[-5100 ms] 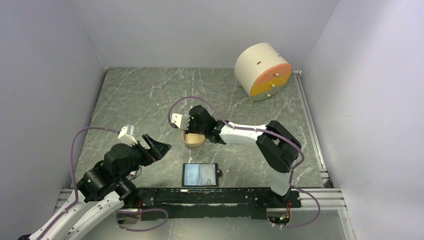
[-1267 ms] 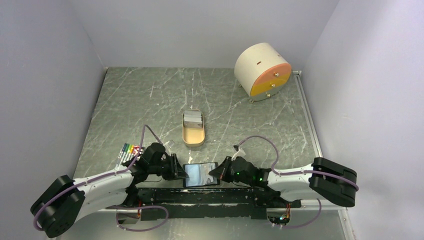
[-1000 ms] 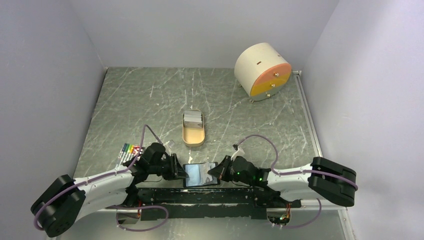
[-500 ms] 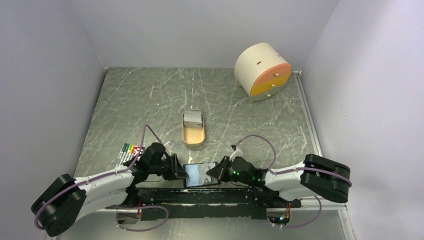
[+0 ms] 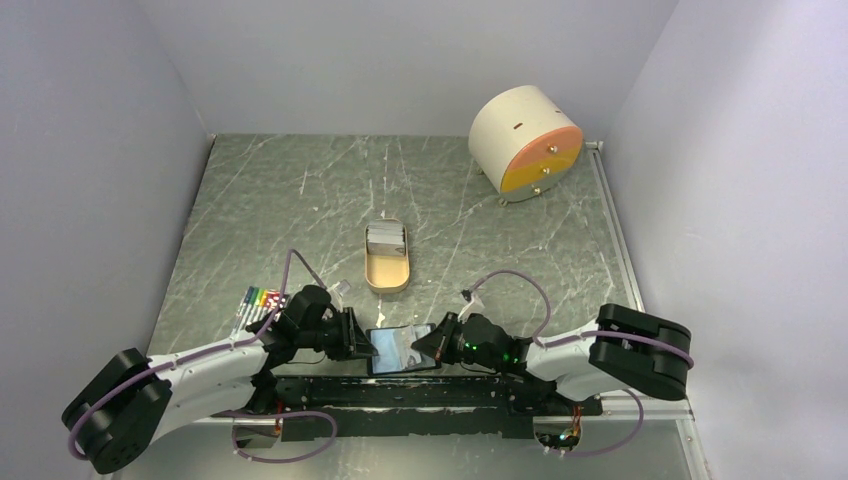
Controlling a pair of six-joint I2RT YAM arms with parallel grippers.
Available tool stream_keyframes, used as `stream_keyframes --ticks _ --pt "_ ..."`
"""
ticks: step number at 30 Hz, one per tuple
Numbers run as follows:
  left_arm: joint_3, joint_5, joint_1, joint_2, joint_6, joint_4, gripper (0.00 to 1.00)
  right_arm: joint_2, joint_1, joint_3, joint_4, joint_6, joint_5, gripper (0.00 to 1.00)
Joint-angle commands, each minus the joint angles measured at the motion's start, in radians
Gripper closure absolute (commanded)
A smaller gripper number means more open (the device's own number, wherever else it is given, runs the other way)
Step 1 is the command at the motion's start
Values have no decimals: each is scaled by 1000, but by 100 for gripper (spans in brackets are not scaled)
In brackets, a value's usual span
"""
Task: Put the credit cards into the card holder
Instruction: Insert the credit card into the card holder.
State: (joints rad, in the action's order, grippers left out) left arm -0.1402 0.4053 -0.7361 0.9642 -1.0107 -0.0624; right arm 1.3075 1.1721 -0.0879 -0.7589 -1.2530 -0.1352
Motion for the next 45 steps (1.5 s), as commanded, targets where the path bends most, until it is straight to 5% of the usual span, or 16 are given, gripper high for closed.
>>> stream_keyframes --ticks 1,12,21,26,45 --pt "-7 21 -5 -8 -2 -13 69 16 5 26 -44 -14 -41 95" --pt "6 31 -4 12 -11 -43 70 39 5 44 -122 -24 -60 96" --pt "-10 25 -5 3 -5 -21 71 90 5 28 -132 -34 -26 86" --pt "-3 25 -6 -5 -14 -31 71 61 5 13 -42 -34 -19 75" --pt "-10 26 -8 11 -10 -43 72 10 9 -156 343 42 -5 65"
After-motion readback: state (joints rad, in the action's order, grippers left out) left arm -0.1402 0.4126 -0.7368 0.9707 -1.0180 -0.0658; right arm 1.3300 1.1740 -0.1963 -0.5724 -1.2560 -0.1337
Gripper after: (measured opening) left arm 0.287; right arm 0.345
